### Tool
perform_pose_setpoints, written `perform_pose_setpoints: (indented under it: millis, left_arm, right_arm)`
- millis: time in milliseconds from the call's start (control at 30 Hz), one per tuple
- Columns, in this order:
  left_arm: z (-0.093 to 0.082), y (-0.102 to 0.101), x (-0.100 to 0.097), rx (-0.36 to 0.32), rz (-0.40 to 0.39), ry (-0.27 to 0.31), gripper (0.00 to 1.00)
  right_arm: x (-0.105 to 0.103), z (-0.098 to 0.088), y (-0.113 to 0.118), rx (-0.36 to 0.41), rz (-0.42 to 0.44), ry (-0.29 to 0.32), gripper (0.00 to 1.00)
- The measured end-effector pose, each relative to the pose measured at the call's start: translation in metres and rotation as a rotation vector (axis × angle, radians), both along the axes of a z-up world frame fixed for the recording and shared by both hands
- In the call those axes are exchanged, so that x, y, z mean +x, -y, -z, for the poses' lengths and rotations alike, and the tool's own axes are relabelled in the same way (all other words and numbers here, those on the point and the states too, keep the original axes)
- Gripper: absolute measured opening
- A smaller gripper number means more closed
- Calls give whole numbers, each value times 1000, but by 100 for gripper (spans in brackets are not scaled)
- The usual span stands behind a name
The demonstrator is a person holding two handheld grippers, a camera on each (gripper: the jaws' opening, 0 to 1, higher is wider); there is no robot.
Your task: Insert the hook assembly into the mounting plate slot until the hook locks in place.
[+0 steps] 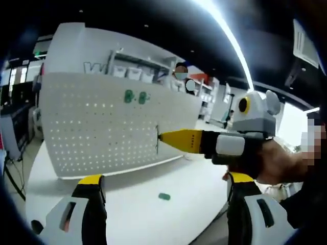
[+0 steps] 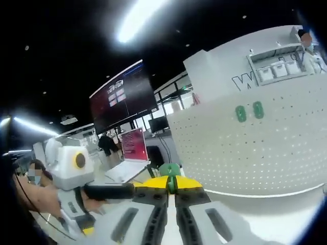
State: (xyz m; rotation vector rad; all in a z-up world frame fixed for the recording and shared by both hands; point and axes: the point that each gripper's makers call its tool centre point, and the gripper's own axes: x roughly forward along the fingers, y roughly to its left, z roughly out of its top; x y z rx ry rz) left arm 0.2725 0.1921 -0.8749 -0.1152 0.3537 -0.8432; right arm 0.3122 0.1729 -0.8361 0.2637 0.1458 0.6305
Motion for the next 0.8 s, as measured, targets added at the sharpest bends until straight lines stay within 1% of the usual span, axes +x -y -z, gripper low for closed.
perform_pose_setpoints:
  millis: [67,200,267,333,367,433,467,500,567,633,800]
  left_arm:
    - [-1,-2,2,2,-7,5,100]
    - [-1,-5,5,3,-14,0,100]
    - [1,-7,6,-2,-19,-8,100]
    - [4,-8,6,-18,-18,-35,100]
    - [6,-8,6,-22,-19,-40,100]
    - [9,-9,6,-23,-19,-52,100]
    - [11,-10,6,-15,-20,-54,100]
    - [11,-10,6,-14,-21,-54,100]
    - [11,-11,8,-15,-25,-56,100]
    - [12,-11,10,-14,-25,-60,100]
    - [17,-13,13,-17,-27,-78,100]
  right_arm:
    - [8,-2,4,-6,33,18,0]
    - [20,-6,8,-15,73,43,0]
    - [27,-9,12,-30,97,62,0]
    - [34,-11,17,-69,127,88,0]
    - [35,-13,18,-72,137,97,0]
    - [41,-13,22,-62,157,93,0]
    - [44,-14,26,-54,174,98,0]
    - [49,-16,32,-67,205,113,0]
    - [55,-19,39,-59,231,122,0]
    - [65,-18,44,-23,234,95,0]
    - [85,-24,66,-47,297,127,0]
